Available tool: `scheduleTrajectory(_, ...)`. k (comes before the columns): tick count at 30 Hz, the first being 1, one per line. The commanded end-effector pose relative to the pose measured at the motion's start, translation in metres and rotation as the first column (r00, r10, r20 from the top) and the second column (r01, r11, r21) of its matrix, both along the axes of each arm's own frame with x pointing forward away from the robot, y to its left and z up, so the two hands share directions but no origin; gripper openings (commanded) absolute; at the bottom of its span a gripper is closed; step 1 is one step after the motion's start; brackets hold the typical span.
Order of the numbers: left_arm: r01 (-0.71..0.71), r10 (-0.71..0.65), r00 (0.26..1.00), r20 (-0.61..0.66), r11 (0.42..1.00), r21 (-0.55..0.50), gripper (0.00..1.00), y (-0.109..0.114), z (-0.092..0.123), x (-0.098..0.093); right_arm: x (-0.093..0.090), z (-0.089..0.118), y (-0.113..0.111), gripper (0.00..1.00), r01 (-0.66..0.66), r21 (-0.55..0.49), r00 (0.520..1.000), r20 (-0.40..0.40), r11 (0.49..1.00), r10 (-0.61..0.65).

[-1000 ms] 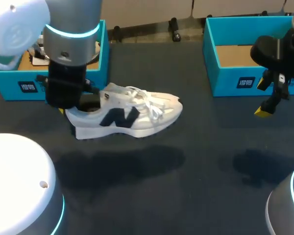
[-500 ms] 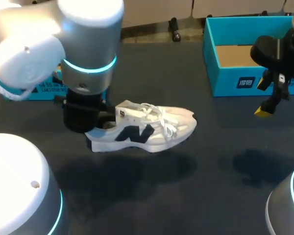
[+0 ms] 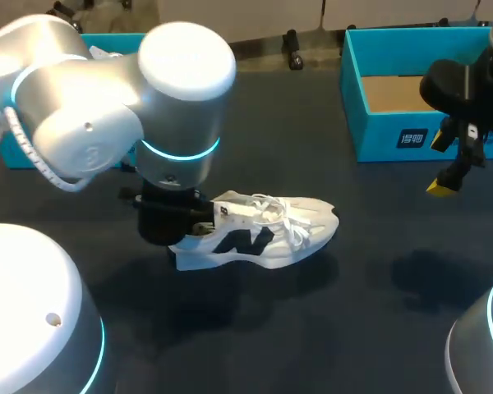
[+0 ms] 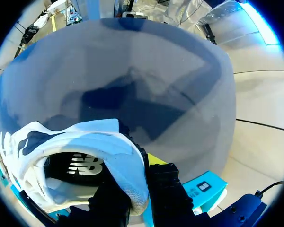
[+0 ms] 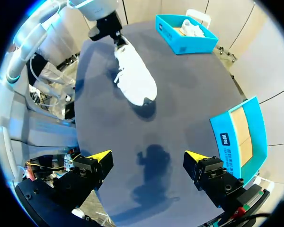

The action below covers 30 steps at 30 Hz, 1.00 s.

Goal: Take the shoe out of the shoebox, open the shoe tongue, remove and reinsert the insole, then place the shoe into the shoebox

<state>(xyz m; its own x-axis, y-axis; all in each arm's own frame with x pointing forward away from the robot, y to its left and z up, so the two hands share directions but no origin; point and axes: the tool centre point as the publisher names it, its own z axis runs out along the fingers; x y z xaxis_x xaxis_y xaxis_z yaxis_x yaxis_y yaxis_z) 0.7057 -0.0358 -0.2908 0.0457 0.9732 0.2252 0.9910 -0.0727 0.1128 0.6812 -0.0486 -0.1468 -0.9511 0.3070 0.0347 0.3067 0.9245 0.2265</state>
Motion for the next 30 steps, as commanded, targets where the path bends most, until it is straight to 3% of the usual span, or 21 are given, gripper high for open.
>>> scheduleTrajectory(1, -0.001, 0.001, 1.000, 0.001, 1.000, 0.017, 0.00, -0.016, -0.018, 0.008, 0.002, -0.001, 0.001, 1.00, 0.000, -0.003, 1.000, -0.004, 1.000, 0.000)
scheduleTrajectory(19, -0.031, 0.031, 1.000, 0.005, 0.996, 0.079, 0.00, -0.037, -0.066, 0.027, 0.002, -0.001, 0.001, 1.00, 0.000, -0.003, 1.000, -0.004, 1.000, 0.000)
scheduleTrajectory(30, -0.026, 0.029, 0.999, -0.024, 0.993, 0.118, 0.00, -0.038, -0.079, 0.034, 0.002, -0.001, 0.001, 1.00, 0.000, -0.003, 1.000, -0.004, 1.000, 0.000)
